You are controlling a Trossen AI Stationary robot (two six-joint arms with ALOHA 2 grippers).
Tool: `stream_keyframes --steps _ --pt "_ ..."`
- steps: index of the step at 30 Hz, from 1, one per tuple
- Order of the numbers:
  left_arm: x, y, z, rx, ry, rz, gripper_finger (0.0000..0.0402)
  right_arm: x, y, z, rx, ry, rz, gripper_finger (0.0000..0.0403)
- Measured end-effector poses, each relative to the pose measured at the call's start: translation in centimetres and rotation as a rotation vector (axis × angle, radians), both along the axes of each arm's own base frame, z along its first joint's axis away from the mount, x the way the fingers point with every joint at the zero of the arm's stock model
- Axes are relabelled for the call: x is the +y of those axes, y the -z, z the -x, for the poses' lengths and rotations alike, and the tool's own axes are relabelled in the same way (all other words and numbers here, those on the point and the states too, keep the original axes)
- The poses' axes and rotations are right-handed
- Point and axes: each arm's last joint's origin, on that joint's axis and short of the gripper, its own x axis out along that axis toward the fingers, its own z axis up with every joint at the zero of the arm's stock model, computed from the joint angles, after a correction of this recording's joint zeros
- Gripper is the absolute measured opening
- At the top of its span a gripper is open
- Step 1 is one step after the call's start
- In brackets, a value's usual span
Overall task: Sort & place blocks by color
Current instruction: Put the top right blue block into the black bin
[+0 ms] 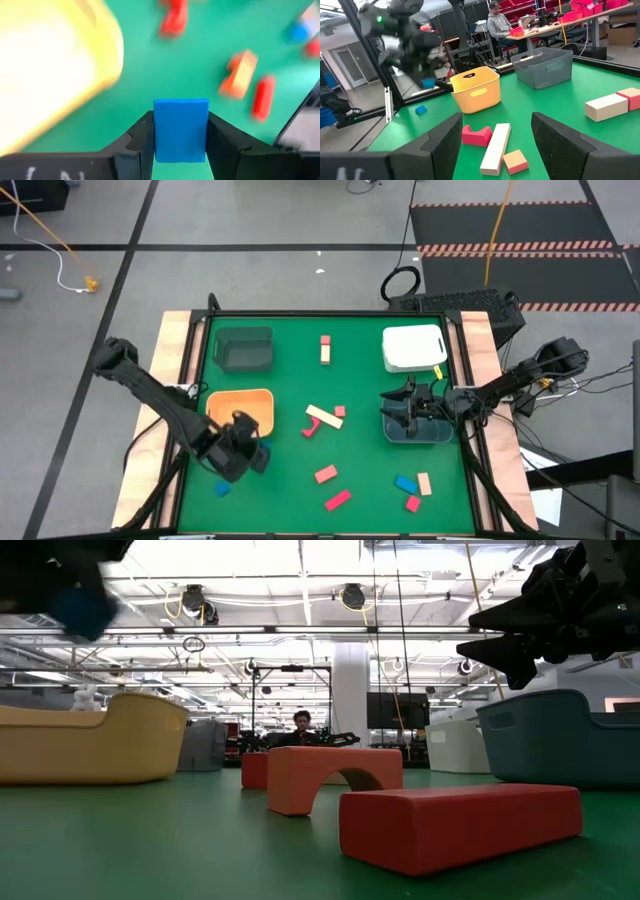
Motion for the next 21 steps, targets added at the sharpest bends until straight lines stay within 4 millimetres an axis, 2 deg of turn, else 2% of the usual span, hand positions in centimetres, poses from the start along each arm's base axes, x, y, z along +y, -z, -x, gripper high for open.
stream_keyframes --steps 4,8,15,21 --pt "2.8 -2.2 -0.2 -0.147 -0.079 -0.167 0.0133 0.0 0.0 0.0 0.0 0.0 0.0 0.0228" --pt "6.1 -3.7 -0.6 -0.173 -0.113 -0.341 0.0133 0.0 0.0 0.0 0.001 0.001 0.0 0.0228" --pt "13.5 -4.2 -1.7 0.011 -0.154 -0.588 0.0133 0.0 0.0 0.0 0.002 0.0 0.0 0.0228" --pt "19.6 -3.7 -0.9 0.207 -0.216 -0.585 0.0133 0.0 0.0 0.0 0.002 0.0 0.001 0.0228"
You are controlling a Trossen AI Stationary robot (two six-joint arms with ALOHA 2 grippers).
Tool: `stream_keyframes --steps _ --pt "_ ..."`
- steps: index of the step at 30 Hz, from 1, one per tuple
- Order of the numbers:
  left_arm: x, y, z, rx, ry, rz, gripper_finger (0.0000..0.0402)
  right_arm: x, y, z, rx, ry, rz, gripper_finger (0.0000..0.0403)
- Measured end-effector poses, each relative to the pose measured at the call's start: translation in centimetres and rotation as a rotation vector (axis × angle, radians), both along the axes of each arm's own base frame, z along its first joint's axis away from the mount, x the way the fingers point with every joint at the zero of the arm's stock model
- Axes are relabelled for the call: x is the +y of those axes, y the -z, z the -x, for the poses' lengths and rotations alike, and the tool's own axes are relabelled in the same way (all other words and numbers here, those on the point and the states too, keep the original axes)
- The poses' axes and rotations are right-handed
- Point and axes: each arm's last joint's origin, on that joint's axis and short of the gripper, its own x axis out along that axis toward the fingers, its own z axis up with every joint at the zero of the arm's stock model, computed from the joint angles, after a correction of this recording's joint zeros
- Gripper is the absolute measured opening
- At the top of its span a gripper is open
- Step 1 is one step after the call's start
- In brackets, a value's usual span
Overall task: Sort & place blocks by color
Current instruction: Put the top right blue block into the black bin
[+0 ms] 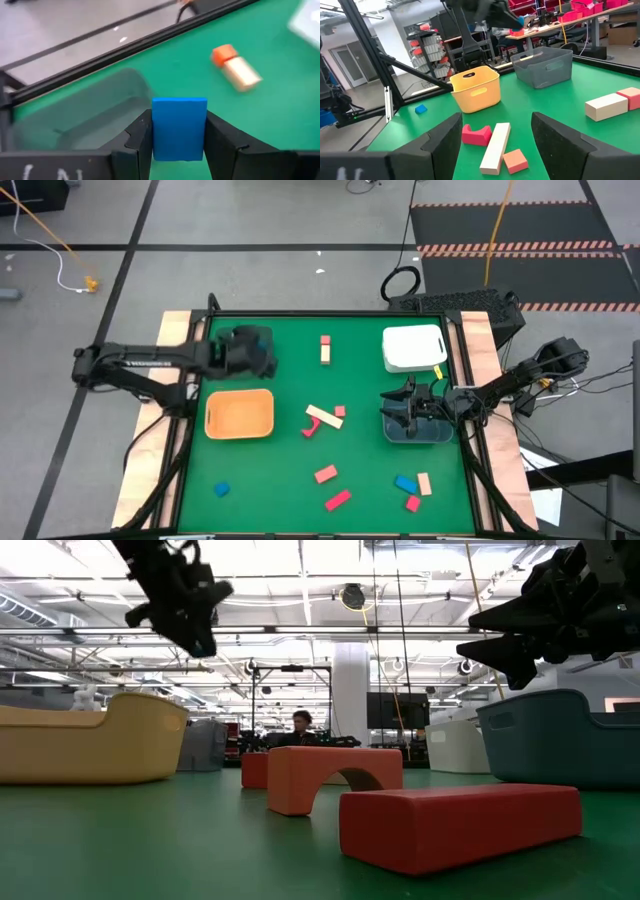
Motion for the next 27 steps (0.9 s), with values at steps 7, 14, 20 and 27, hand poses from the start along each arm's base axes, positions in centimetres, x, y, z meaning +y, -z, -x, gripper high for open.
stream_keyframes --steps 7,14,20,27 --pt "5.1 1.8 2.4 0.186 -0.031 0.086 0.0135 0.0 0.0 0.0 0.0 0.0 0.0 0.0228" --pt "7.3 5.7 4.3 0.217 -0.019 0.19 0.0135 0.0 0.0 0.0 0.0 0.0 0.0 0.0228" --pt "7.3 8.9 4.9 0.154 -0.002 0.219 0.0135 0.0 0.0 0.0 0.0 0.0 0.0 0.0228" --pt "7.3 9.7 5.0 0.126 -0.001 0.207 0.0148 0.0 0.0 0.0 0.0 0.0 0.0 0.0228"
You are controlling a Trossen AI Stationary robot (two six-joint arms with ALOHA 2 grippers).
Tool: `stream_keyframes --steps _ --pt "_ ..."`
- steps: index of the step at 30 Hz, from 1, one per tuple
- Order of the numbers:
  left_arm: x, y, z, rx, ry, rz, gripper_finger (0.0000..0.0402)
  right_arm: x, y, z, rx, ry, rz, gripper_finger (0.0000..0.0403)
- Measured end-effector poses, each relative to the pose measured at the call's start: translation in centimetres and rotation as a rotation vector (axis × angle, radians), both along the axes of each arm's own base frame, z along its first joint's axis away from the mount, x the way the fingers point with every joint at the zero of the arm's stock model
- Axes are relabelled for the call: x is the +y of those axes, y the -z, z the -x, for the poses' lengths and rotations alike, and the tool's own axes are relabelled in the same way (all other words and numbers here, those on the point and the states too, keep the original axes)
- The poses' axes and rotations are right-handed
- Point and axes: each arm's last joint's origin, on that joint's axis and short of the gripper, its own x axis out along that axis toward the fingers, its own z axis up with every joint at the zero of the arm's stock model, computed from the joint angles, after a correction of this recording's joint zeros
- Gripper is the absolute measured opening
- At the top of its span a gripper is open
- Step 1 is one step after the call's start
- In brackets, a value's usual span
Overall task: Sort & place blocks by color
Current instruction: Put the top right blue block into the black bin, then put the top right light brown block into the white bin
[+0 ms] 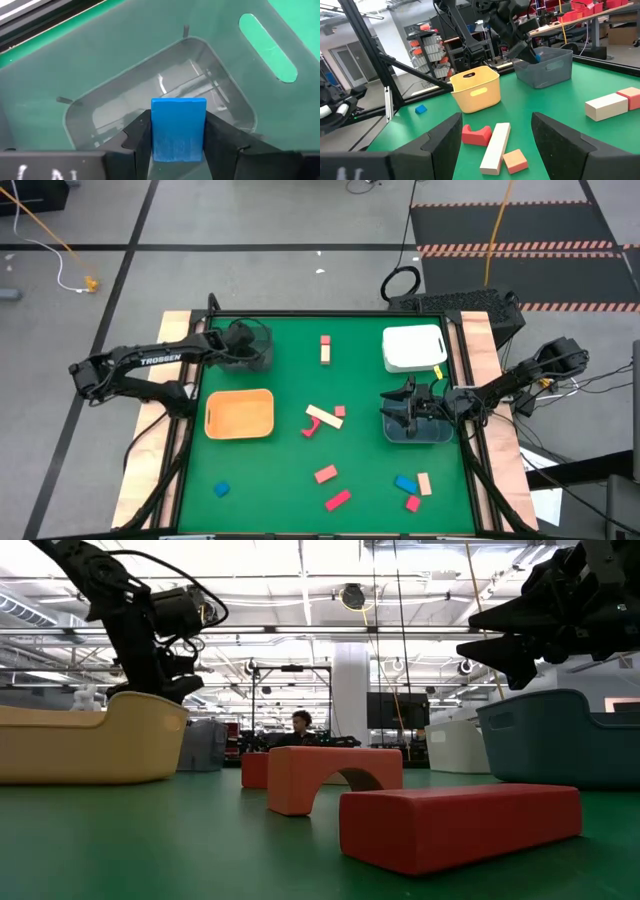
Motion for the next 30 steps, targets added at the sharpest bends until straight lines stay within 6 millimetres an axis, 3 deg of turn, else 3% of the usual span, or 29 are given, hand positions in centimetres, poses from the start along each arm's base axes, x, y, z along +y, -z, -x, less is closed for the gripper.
stream_keyframes --steps 6,20,30 --pt "0.0 0.0 0.0 -0.01 -0.019 0.006 0.0167 0.0 0.0 0.0 -0.001 0.001 0.0 0.0228" --pt "-0.6 -0.2 -0.6 -0.068 -0.009 0.045 0.0172 0.0 0.0 0.0 0.0 0.001 0.0 0.0228" --pt "-2.5 -4.5 -1.3 -0.226 0.211 -0.091 0.0173 0.0 0.0 0.0 0.0 0.0 0.0 0.0228"
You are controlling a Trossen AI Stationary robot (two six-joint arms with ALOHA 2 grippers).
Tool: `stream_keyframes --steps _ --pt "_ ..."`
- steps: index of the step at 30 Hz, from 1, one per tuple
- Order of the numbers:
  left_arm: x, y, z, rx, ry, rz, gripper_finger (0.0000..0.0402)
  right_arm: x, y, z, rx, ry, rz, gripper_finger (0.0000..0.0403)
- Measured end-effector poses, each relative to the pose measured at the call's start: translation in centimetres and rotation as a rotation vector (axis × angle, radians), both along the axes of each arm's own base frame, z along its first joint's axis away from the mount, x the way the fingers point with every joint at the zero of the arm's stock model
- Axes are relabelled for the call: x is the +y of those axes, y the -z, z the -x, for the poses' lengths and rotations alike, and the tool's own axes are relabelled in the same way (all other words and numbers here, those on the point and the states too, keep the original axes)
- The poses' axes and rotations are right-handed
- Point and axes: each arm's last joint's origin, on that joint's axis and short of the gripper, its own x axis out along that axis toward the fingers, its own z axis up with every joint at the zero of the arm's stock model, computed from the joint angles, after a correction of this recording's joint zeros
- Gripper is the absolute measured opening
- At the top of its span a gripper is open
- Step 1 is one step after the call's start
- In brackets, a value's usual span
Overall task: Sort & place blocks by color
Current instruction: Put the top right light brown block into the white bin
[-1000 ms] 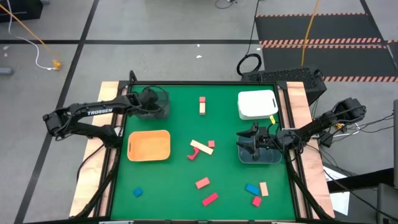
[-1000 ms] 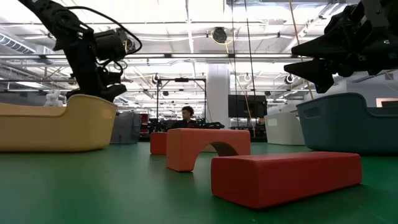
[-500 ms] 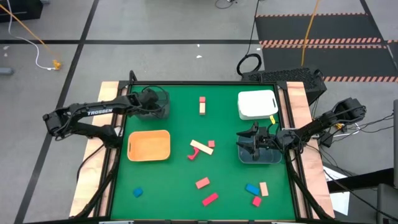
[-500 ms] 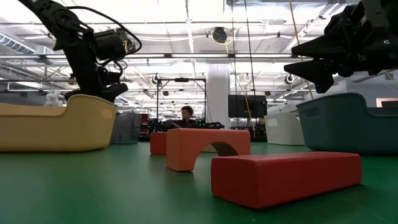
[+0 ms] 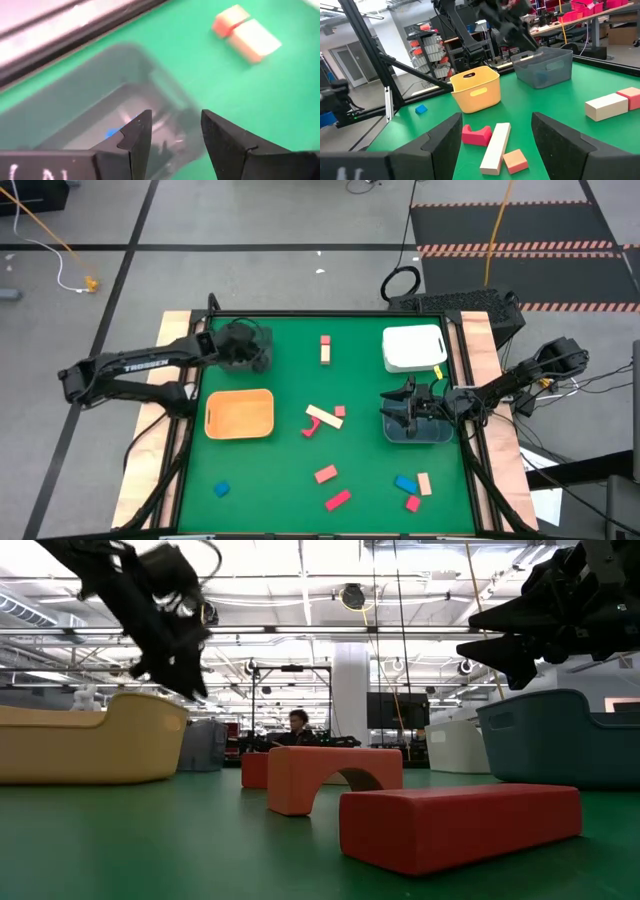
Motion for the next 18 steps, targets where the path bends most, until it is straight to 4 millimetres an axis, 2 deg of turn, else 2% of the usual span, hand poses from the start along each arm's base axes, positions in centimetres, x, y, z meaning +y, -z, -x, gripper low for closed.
stream_keyframes --steps 12,18 --pt "-5.9 -3.9 -2.3 -0.335 0.437 -0.101 0.0173 0.0 0.0 0.0 0.0 0.0 0.0 0.0228" --pt "-8.3 -4.8 -2.9 -0.465 0.483 -0.058 0.0173 0.0 0.0 0.0 0.0 0.0 0.0 0.0228"
